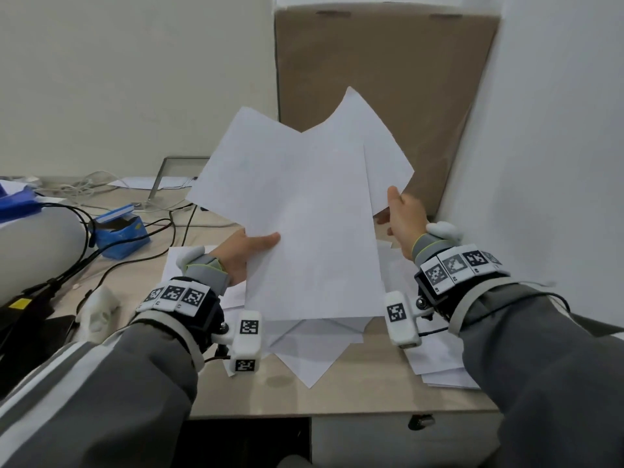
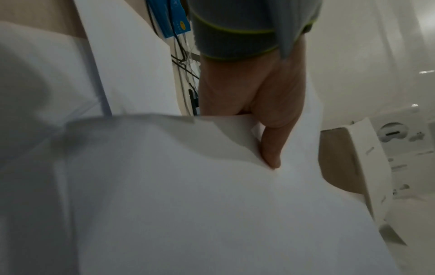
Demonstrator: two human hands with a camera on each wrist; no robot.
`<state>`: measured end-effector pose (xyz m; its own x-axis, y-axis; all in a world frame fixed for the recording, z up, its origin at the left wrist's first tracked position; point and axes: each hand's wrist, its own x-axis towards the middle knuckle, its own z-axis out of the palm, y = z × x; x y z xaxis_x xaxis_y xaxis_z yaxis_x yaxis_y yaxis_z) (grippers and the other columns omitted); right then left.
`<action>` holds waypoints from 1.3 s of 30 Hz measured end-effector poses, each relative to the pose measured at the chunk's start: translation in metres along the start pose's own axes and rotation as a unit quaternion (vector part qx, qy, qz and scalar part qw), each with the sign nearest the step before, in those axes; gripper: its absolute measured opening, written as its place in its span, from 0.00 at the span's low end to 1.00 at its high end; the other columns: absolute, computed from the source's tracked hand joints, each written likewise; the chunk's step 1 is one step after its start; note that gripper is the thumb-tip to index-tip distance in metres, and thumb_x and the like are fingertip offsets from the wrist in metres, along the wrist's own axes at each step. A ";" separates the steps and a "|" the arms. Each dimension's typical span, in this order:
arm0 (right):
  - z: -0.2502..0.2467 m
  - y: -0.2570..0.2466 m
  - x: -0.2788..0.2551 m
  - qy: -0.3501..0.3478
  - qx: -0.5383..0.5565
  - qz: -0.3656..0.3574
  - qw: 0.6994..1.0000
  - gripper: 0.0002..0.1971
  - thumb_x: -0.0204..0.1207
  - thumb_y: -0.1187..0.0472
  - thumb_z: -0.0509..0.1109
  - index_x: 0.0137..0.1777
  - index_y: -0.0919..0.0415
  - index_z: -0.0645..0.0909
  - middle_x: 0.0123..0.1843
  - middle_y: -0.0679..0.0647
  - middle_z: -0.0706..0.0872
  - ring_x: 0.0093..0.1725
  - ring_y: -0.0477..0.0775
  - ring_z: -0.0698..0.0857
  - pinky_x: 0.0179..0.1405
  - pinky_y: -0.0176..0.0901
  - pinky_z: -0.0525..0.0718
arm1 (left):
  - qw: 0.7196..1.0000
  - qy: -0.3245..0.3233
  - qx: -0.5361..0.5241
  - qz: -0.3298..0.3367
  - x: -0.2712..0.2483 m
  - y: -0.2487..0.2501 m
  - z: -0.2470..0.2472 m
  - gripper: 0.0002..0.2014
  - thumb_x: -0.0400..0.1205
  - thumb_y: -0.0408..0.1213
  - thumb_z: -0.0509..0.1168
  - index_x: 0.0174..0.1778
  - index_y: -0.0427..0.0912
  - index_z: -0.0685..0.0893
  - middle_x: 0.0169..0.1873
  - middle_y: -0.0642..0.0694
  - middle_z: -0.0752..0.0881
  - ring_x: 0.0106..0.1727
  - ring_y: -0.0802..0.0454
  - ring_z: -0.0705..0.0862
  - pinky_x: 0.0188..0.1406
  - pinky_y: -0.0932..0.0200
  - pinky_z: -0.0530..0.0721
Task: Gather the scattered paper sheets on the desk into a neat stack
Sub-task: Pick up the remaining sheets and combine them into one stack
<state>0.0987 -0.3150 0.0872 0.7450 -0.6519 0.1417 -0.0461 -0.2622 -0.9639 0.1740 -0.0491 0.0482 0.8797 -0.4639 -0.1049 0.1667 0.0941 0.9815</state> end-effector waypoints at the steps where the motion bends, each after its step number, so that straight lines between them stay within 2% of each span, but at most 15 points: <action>1: -0.001 0.000 -0.001 -0.012 -0.006 -0.004 1.000 0.18 0.86 0.49 0.53 0.46 0.63 0.73 0.36 0.59 0.83 0.25 0.50 0.78 0.25 0.40 0.74 | 1.000 -0.010 -0.011 -0.016 -0.002 -0.002 0.000 0.09 0.78 0.29 0.69 0.55 0.36 0.85 0.46 0.40 0.92 0.42 0.45 0.92 0.44 0.50 0.90; 4: -0.003 0.007 -0.008 -0.070 -0.011 0.024 0.997 0.13 0.86 0.54 0.54 0.45 0.61 0.72 0.33 0.58 0.85 0.16 0.42 0.81 0.22 0.36 0.72 | 0.996 -0.033 -0.018 -0.075 -0.009 -0.013 -0.007 0.12 0.78 0.29 0.67 0.58 0.36 0.84 0.51 0.36 0.90 0.45 0.41 0.91 0.50 0.43 0.89; 7: -0.006 0.025 -0.018 -0.138 -0.066 0.065 0.986 0.09 0.85 0.57 0.57 0.52 0.61 0.74 0.41 0.58 0.86 0.23 0.47 0.82 0.23 0.36 0.69 | 0.988 -0.034 0.030 -0.150 -0.020 -0.028 -0.015 0.12 0.82 0.27 0.61 0.60 0.33 0.82 0.54 0.33 0.88 0.47 0.37 0.90 0.55 0.38 0.86; 11: -0.008 0.044 -0.035 -0.220 -0.196 0.097 0.951 0.12 0.84 0.59 0.59 0.39 0.61 0.74 0.33 0.54 0.86 0.27 0.49 0.76 0.25 0.36 0.69 | 0.966 0.022 0.129 -0.224 -0.028 -0.045 -0.026 0.18 0.81 0.27 0.66 0.67 0.28 0.79 0.63 0.28 0.83 0.62 0.28 0.81 0.67 0.30 0.76; 13: -0.005 0.047 -0.040 -0.210 -0.237 0.077 0.945 0.14 0.83 0.60 0.60 0.34 0.62 0.76 0.31 0.54 0.85 0.26 0.48 0.77 0.25 0.37 0.71 | 0.956 0.041 0.151 -0.247 -0.031 -0.051 -0.028 0.18 0.81 0.30 0.67 0.65 0.27 0.79 0.62 0.27 0.83 0.60 0.28 0.82 0.68 0.31 0.75; 15: -0.001 0.047 -0.041 -0.187 -0.211 0.064 0.957 0.15 0.83 0.61 0.61 0.34 0.63 0.76 0.30 0.54 0.85 0.24 0.47 0.80 0.24 0.37 0.74 | 0.954 0.049 0.143 -0.259 -0.034 -0.053 -0.027 0.12 0.82 0.31 0.65 0.59 0.29 0.81 0.53 0.30 0.86 0.51 0.33 0.84 0.65 0.35 0.79; 18: 0.003 0.045 -0.043 -0.164 -0.071 0.088 0.980 0.08 0.84 0.62 0.60 0.46 0.65 0.76 0.32 0.57 0.86 0.17 0.41 0.82 0.18 0.31 0.75 | 0.958 0.057 0.104 -0.262 -0.037 -0.055 -0.025 0.05 0.84 0.30 0.63 0.51 0.32 0.81 0.45 0.34 0.86 0.44 0.38 0.84 0.46 0.43 0.83; 20: 0.004 0.047 -0.045 -0.156 -0.010 0.092 0.983 0.06 0.84 0.63 0.60 0.54 0.65 0.76 0.34 0.58 0.86 0.17 0.39 0.83 0.18 0.29 0.76 | 0.960 0.055 0.085 -0.260 -0.039 -0.055 -0.023 0.05 0.84 0.30 0.62 0.52 0.33 0.81 0.45 0.35 0.87 0.44 0.39 0.85 0.42 0.44 0.82; 22: 0.004 0.049 -0.045 -0.139 0.013 0.076 0.987 0.06 0.83 0.64 0.60 0.54 0.63 0.77 0.33 0.57 0.86 0.18 0.39 0.84 0.20 0.30 0.77 | 0.963 0.062 0.071 -0.253 -0.039 -0.058 -0.022 0.06 0.84 0.30 0.62 0.54 0.33 0.81 0.44 0.35 0.88 0.45 0.39 0.85 0.42 0.45 0.83; 25: 0.002 0.051 -0.043 -0.084 0.017 0.040 0.995 0.07 0.82 0.64 0.60 0.50 0.63 0.79 0.28 0.54 0.86 0.19 0.41 0.85 0.18 0.30 0.77 | 0.967 0.076 0.061 -0.236 -0.039 -0.061 -0.021 0.09 0.84 0.29 0.62 0.58 0.33 0.81 0.47 0.35 0.88 0.46 0.38 0.85 0.48 0.43 0.84; 29: -0.010 0.045 -0.028 0.006 0.050 0.017 0.999 0.08 0.82 0.62 0.59 0.52 0.61 0.80 0.25 0.49 0.86 0.22 0.48 0.86 0.19 0.35 0.76 | 0.963 0.091 0.100 -0.233 -0.041 -0.060 -0.023 0.09 0.84 0.30 0.62 0.59 0.32 0.81 0.53 0.33 0.85 0.51 0.36 0.84 0.69 0.35 0.76; 31: -0.022 0.037 -0.018 0.072 0.084 0.016 0.994 0.08 0.82 0.62 0.58 0.49 0.59 0.79 0.25 0.49 0.86 0.22 0.50 0.85 0.19 0.38 0.76 | 0.958 0.097 0.143 -0.230 -0.039 -0.058 -0.025 0.12 0.83 0.31 0.63 0.61 0.31 0.81 0.58 0.30 0.85 0.54 0.34 0.83 0.68 0.35 0.77; 34: -0.044 0.021 -0.002 0.148 0.167 0.060 0.973 0.05 0.83 0.64 0.56 0.53 0.61 0.73 0.31 0.53 0.83 0.13 0.41 0.80 0.12 0.32 0.71 | 0.948 0.104 0.216 -0.208 -0.029 -0.061 -0.035 0.13 0.81 0.32 0.67 0.60 0.31 0.79 0.57 0.33 0.84 0.56 0.37 0.82 0.65 0.41 0.80; 36: -0.058 0.012 0.006 0.148 0.179 0.091 0.968 0.03 0.82 0.64 0.55 0.49 0.59 0.70 0.32 0.54 0.80 0.13 0.40 0.76 0.10 0.29 0.66 | 0.948 0.099 0.237 -0.190 -0.016 -0.069 -0.048 0.16 0.81 0.33 0.66 0.63 0.29 0.78 0.59 0.34 0.84 0.60 0.35 0.83 0.67 0.39 0.79; 39: -0.070 0.008 0.015 0.045 0.137 0.079 0.986 0.11 0.82 0.69 0.55 0.39 0.58 0.70 0.33 0.54 0.74 0.14 0.41 0.70 0.10 0.28 0.61 | 0.948 0.106 0.234 -0.187 -0.016 -0.068 -0.054 0.18 0.82 0.31 0.64 0.67 0.30 0.77 0.60 0.29 0.83 0.62 0.30 0.81 0.69 0.32 0.75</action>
<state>0.0633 -0.3770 0.0971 0.6796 -0.7335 -0.0083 0.0338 0.0425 -0.9985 0.1724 -0.0005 -0.0253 0.8759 -0.1963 -0.4407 0.3119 -0.4666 0.8277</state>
